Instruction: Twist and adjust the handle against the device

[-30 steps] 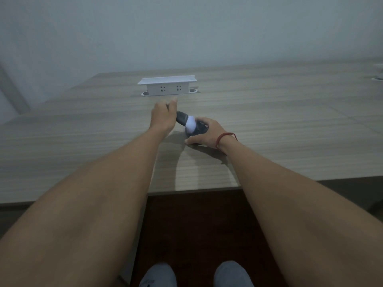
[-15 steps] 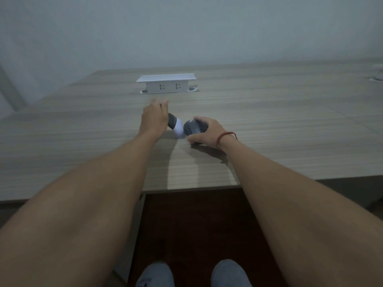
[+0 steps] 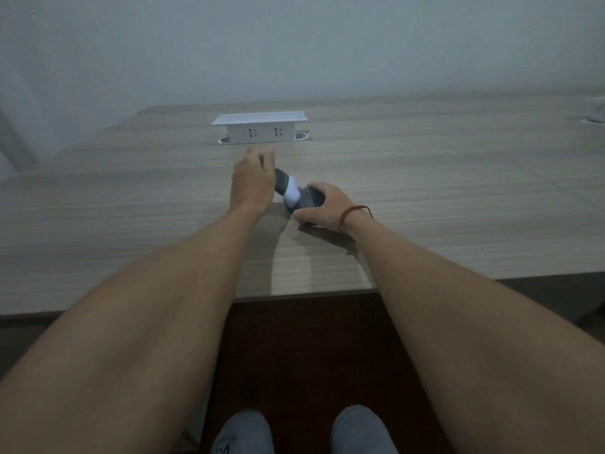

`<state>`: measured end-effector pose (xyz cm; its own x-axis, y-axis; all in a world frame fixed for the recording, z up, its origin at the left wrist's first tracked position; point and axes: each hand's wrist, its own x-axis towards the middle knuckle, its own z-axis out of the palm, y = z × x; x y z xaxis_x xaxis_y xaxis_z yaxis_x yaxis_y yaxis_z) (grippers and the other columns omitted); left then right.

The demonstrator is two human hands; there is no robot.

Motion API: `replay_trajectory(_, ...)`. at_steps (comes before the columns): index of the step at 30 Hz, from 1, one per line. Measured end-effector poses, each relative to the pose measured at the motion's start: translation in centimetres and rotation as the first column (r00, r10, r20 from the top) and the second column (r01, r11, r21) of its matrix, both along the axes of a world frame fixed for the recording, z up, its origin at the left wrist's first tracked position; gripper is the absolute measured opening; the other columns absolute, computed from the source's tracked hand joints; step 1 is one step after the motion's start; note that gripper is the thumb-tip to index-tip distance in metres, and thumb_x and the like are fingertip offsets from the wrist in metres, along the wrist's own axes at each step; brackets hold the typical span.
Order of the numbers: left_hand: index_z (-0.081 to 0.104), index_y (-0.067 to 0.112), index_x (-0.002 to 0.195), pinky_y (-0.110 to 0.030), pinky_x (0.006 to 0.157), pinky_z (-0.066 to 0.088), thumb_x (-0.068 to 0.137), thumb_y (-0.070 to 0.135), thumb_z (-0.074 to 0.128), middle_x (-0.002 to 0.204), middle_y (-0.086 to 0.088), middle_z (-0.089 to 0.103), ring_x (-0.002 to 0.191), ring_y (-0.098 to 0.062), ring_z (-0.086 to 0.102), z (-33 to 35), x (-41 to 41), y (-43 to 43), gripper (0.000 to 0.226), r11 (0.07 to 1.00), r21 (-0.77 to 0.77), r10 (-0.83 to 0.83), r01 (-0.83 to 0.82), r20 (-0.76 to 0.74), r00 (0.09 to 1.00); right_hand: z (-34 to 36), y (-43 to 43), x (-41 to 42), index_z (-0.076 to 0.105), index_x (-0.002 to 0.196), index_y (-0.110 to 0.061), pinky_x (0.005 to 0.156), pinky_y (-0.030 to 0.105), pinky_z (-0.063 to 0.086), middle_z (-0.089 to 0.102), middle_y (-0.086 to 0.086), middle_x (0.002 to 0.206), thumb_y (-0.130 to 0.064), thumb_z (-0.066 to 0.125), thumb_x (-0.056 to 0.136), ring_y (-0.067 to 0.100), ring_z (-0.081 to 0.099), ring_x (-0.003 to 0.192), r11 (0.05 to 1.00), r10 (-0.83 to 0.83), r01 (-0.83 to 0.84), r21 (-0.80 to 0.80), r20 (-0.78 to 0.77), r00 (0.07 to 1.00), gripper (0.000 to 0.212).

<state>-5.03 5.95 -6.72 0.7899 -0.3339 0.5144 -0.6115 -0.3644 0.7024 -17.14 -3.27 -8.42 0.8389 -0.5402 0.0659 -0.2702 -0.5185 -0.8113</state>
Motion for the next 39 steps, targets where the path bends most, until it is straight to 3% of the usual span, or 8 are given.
replay_trajectory(11, 0.055, 0.002, 0.110, -0.035, 0.073, 0.037, 0.101, 0.038, 0.033, 0.107, -0.020, 0.063, 0.099, -0.038, 0.059, 0.1, -0.5, 0.1, 0.043, 0.980, 0.189, 0.072, -0.063, -0.039, 0.997, 0.3, 0.2, -0.2, 0.049, 0.130, -0.010, 0.090, 0.031, 0.046, 0.052, 0.003, 0.114, -0.025, 0.073, 0.075, 0.020, 0.053, 0.104, 0.999, -0.018, 0.017, -0.030, -0.033, 0.999, 0.062)
replay_trajectory(14, 0.055, -0.001, 0.113, -0.035, 0.074, 0.036, 0.102, 0.036, 0.032, 0.113, -0.023, 0.062, 0.104, -0.039, 0.059, 1.0, -0.5, -0.1, 0.046, 0.974, 0.182, 0.145, -0.135, -0.045, 0.988, 0.3, 0.4, -0.4, 0.041, 0.138, -0.005, 0.101, 0.035, 0.043, 0.051, 0.010, 0.135, -0.023, 0.069, 0.079, 0.026, 0.051, 0.121, 0.999, -0.005, 0.002, -0.052, -0.066, 0.998, 0.068)
replay_trajectory(19, 0.053, -0.006, 0.065, -0.038, 0.068, 0.036, 0.101, 0.031, 0.036, 0.072, -0.026, 0.057, 0.080, -0.040, 0.052, 1.8, -0.9, -0.1, 0.054, 0.955, 0.271, -0.085, 0.119, -0.134, 0.987, 0.5, 0.3, -0.8, 0.028, 0.149, -0.011, 0.110, 0.030, 0.037, 0.039, 0.007, 0.151, -0.023, 0.069, 0.080, 0.021, 0.043, 0.135, 1.000, 0.005, -0.006, -0.016, -0.060, 0.998, 0.081)
replay_trajectory(25, 0.058, 0.001, 0.120, -0.037, 0.087, 0.045, 0.100, 0.033, 0.035, 0.125, -0.020, 0.061, 0.112, -0.038, 0.058, 1.5, -1.1, -0.6, 0.044, 0.974, 0.143, 0.210, -0.174, -0.296, 0.932, 1.0, 0.5, 0.0, 0.062, 0.093, -0.013, 0.088, 0.029, 0.034, 0.055, 0.018, 0.129, -0.028, 0.034, 0.095, 0.025, 0.051, 0.112, 1.000, -0.012, 0.011, -0.008, -0.110, 0.994, 0.031)
replay_trajectory(29, 0.057, 0.003, 0.123, -0.035, 0.081, 0.041, 0.100, 0.031, 0.033, 0.126, -0.019, 0.060, 0.112, -0.037, 0.059, 0.5, -1.2, -0.4, 0.043, 0.965, 0.184, 0.243, -0.190, -0.332, 0.912, 0.1, -0.3, 0.5, 0.038, 0.144, -0.001, 0.115, 0.027, 0.022, 0.035, 0.015, 0.154, -0.015, 0.031, 0.100, 0.024, 0.033, 0.142, 0.998, -0.036, 0.033, -0.046, -0.078, 0.996, 0.046)
replay_trajectory(33, 0.057, -0.004, 0.121, -0.037, 0.082, 0.044, 0.099, 0.029, 0.037, 0.125, -0.025, 0.059, 0.111, -0.040, 0.059, 0.4, -0.4, 0.1, 0.044, 0.971, 0.236, 0.138, -0.047, -0.385, 0.913, -0.2, -0.4, 0.9, 0.039, 0.143, -0.002, 0.117, 0.029, 0.023, 0.036, 0.015, 0.153, -0.019, 0.034, 0.101, 0.025, 0.034, 0.142, 0.995, -0.035, 0.027, -0.094, -0.081, 0.996, 0.046)
replay_trajectory(37, 0.059, 0.000, 0.096, -0.033, 0.066, 0.045, 0.098, 0.034, 0.043, 0.090, -0.026, 0.059, 0.067, -0.030, 0.058, 0.2, -0.7, 1.5, 0.038, 0.943, 0.254, -0.071, 0.217, -0.483, 0.873, -0.4, -0.4, 1.3, 0.042, 0.141, -0.004, 0.117, 0.033, 0.026, 0.041, 0.015, 0.150, -0.021, 0.036, 0.100, 0.028, 0.038, 0.139, 0.995, -0.072, 0.068, -0.073, -0.055, 0.996, 0.045)
replay_trajectory(39, 0.060, -0.007, 0.107, -0.038, 0.077, 0.049, 0.098, 0.035, 0.042, 0.107, -0.029, 0.063, 0.088, -0.038, 0.064, 0.2, -0.7, 1.3, 0.046, 0.968, 0.217, -0.016, 0.125, -0.444, 0.896, -0.4, -0.2, 1.4, 0.044, 0.140, -0.004, 0.117, 0.034, 0.028, 0.042, 0.015, 0.149, -0.022, 0.036, 0.100, 0.029, 0.039, 0.138, 0.995, -0.081, 0.077, -0.062, -0.058, 0.995, 0.044)
